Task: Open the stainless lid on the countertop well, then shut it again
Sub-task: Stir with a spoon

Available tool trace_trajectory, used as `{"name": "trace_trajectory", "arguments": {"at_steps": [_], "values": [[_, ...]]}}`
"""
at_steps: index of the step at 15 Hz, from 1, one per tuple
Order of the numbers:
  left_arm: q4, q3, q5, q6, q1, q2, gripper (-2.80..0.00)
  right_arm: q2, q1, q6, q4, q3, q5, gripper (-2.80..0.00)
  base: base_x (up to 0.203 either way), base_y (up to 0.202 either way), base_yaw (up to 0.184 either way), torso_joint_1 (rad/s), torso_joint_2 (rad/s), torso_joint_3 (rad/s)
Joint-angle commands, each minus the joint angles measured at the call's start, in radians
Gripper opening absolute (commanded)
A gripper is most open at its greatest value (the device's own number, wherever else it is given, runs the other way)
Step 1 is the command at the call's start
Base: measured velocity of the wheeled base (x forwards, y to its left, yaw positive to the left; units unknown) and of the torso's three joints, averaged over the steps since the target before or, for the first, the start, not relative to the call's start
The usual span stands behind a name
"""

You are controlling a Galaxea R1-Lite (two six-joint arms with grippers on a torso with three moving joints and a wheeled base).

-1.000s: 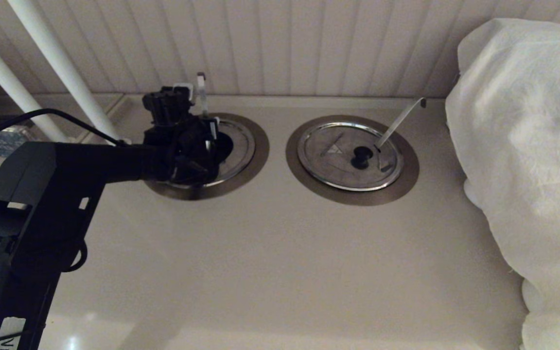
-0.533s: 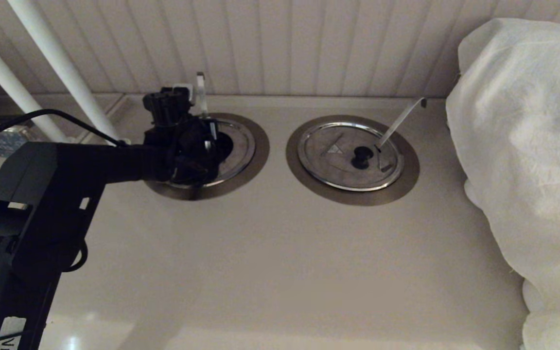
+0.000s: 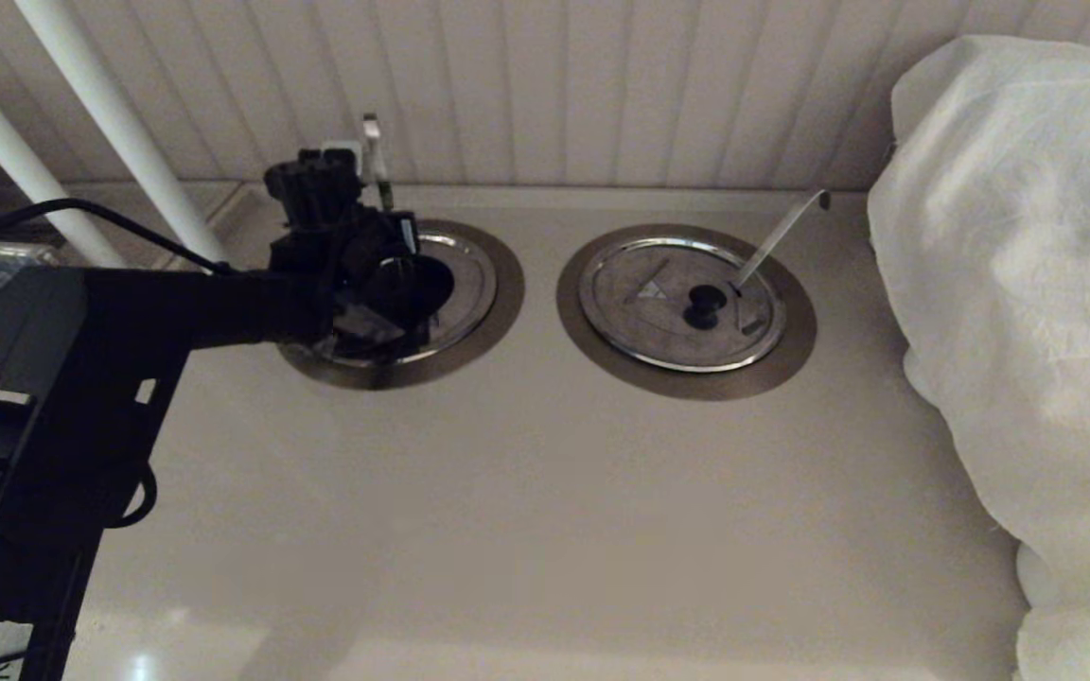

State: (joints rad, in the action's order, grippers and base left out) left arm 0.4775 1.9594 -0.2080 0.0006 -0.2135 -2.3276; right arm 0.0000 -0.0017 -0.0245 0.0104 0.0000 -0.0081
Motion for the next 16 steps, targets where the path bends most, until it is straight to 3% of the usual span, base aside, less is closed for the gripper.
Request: {"name": "trace_trajectory", "arguments": {"at_steps": [1,7,11,16], "values": [[0.003,-0.033,-0.027,-0.032,-0.003,0.075,-2.8,-0.002,0.0,0.0,0.0,0.002,0.0,0.0,0.0,0.0,0.0,0.0,0.0,0.0],[0.003,-0.269,-0.031,-0.072,-0.029,0.261,-2.8,-0.002,0.0,0.0,0.0,0.002,0.0,0.0,0.0,0.0,0.0,0.0,0.0,0.0],[-0.001,-0.286,-0.033,-0.158,-0.085,0.279,-2.8,-0.002,0.0,0.0,0.0,0.002,0.0,0.0,0.0,0.0,0.0,0.0,0.0,0.0],[-0.003,-0.325,-0.033,-0.163,-0.098,0.311,-2.8,-0.002,0.0,0.0,0.0,0.002,0.0,0.0,0.0,0.0,0.0,0.0,0.0,0.0]]}}
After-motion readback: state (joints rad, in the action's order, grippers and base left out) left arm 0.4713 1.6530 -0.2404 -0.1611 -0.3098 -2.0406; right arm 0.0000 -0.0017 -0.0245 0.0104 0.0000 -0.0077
